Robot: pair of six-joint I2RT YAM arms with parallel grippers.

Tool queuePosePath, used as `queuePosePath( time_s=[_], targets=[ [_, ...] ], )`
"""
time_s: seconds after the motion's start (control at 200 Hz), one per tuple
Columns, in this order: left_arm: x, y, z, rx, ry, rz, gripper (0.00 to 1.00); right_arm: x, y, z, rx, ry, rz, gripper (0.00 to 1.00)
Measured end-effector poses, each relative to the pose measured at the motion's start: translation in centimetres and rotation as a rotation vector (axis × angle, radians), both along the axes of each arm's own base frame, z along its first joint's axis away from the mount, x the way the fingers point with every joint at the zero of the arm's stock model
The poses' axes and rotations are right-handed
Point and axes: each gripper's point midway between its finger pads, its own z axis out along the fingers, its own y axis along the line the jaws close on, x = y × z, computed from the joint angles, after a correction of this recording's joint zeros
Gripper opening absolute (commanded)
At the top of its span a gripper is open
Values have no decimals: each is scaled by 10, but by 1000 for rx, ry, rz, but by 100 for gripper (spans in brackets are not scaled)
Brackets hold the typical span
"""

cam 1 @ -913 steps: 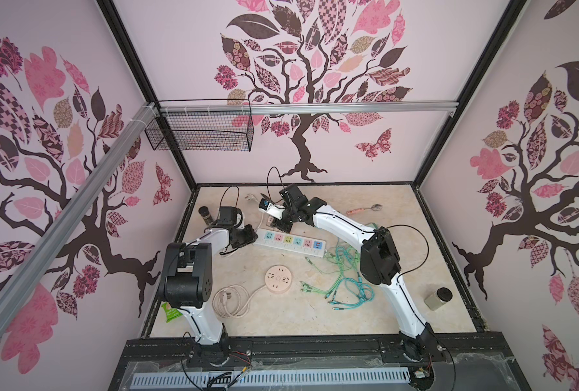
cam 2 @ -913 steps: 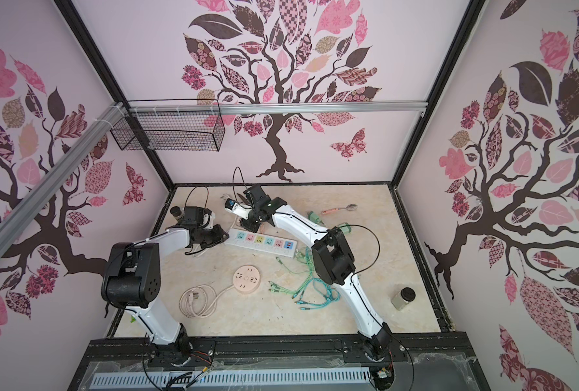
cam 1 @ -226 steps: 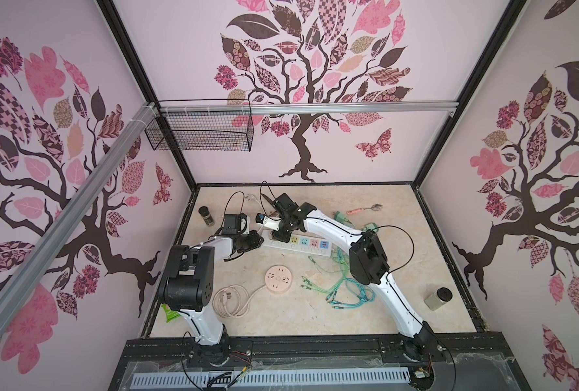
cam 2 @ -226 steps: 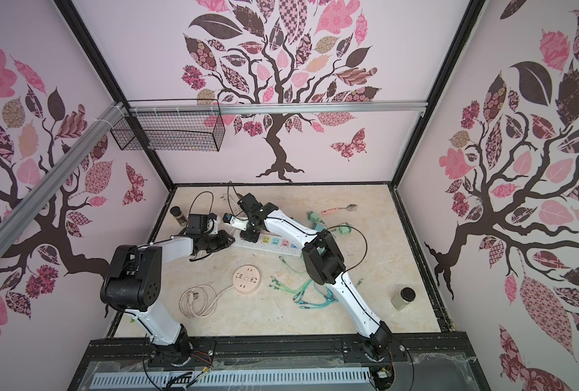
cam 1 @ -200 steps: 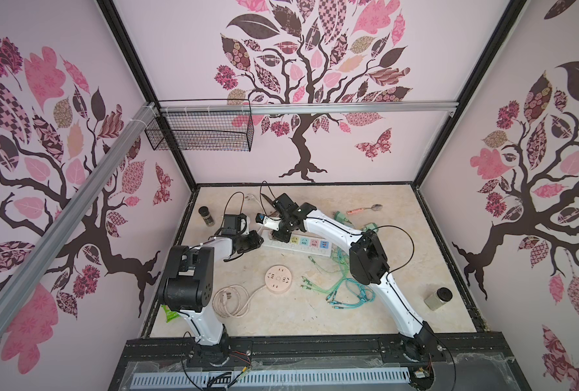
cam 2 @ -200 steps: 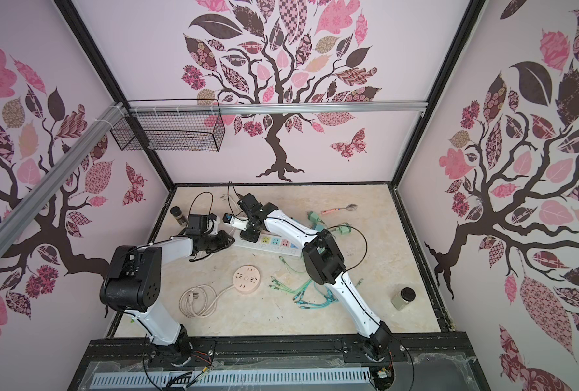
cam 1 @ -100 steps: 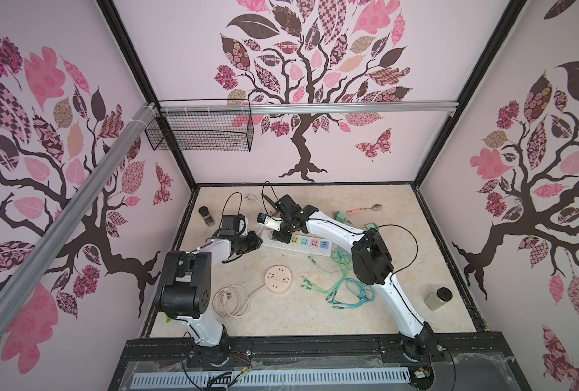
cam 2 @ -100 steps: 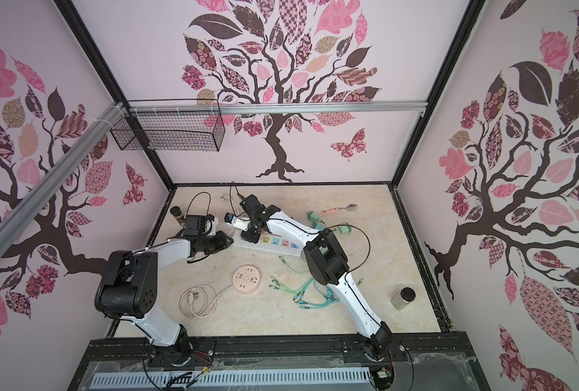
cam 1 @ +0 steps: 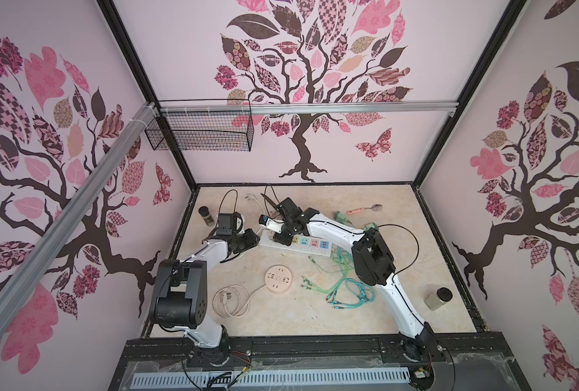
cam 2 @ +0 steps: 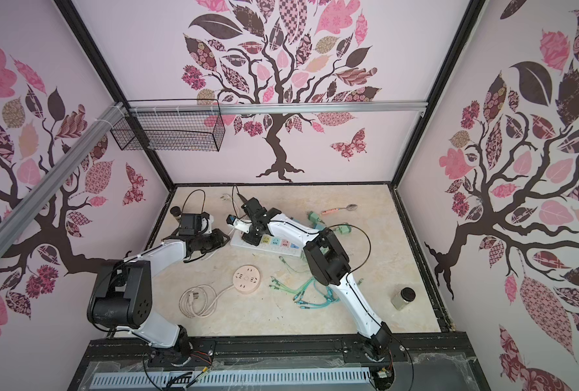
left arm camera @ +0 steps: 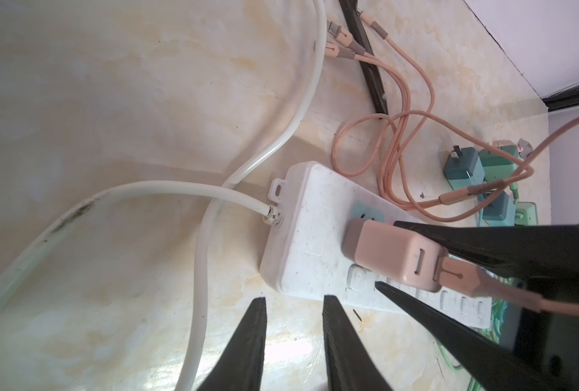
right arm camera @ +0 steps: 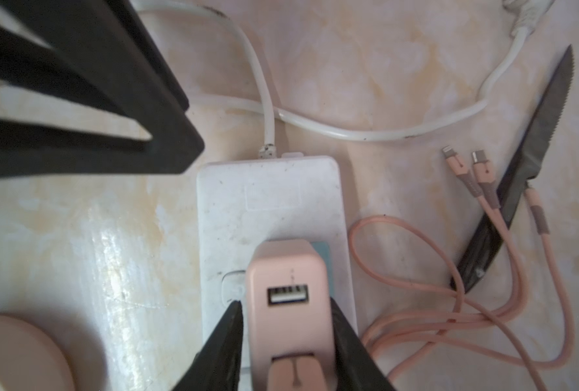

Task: Insert plugs into power strip
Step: Insert the plug into the socket.

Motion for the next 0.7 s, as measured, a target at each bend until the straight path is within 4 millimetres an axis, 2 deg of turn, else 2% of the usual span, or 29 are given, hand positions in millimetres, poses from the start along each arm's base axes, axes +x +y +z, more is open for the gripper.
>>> queuePosePath(
  time_s=[0.045,0.345,0.59,0.7],
  targets=[
    [-1,2,1,-2,4,10,34,-1,-2,-4,2,9,-7,47],
    [-4,10,6,-11,17,49,37,-13,-23,1,7,43,-53,61],
    [-11,13,16,-9,24,67,40,-29,-42,28,48,37,-86,68],
    [-15,15,20,-1,26,72,44,-40,-53,43,82,33,-104,70]
  ],
)
